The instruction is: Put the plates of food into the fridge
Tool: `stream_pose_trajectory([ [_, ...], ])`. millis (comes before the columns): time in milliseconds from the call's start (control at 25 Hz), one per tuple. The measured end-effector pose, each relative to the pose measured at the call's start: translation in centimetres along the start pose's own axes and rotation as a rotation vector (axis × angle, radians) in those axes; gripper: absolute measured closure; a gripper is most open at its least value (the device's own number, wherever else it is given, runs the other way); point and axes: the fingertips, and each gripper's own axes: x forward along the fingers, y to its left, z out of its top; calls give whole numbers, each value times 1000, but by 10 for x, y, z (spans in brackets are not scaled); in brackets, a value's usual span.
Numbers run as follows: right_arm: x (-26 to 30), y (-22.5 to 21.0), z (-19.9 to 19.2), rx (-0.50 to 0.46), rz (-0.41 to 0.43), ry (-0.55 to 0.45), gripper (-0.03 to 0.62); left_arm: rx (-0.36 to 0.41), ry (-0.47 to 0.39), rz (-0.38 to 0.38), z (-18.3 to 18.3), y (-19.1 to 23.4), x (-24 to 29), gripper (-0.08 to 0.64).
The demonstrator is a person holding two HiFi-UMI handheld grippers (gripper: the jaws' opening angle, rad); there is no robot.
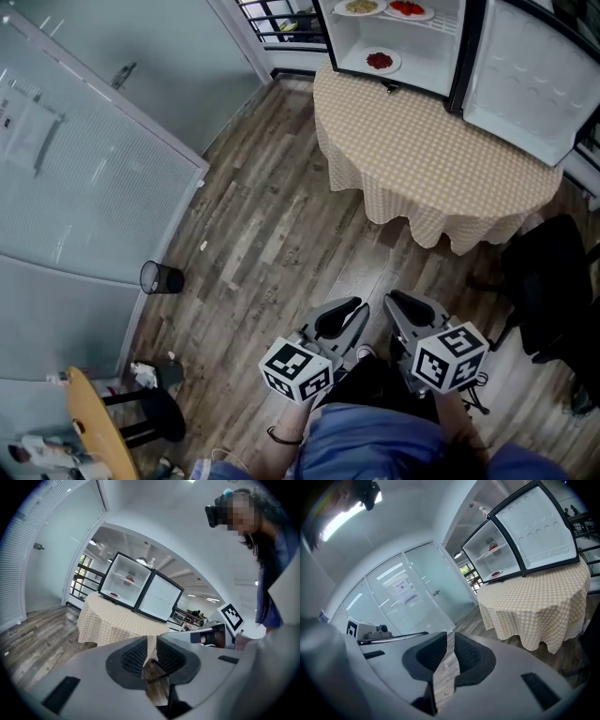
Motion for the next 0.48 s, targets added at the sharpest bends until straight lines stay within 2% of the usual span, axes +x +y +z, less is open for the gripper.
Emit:
stream_pose_trajectory([
  [200, 7, 37, -21, -35, 20, 16, 531, -10, -37, 26, -10, 7, -43, 491],
  [480, 5, 73, -35, -93, 26, 35, 541, 8, -109, 35, -2, 3, -81, 491],
])
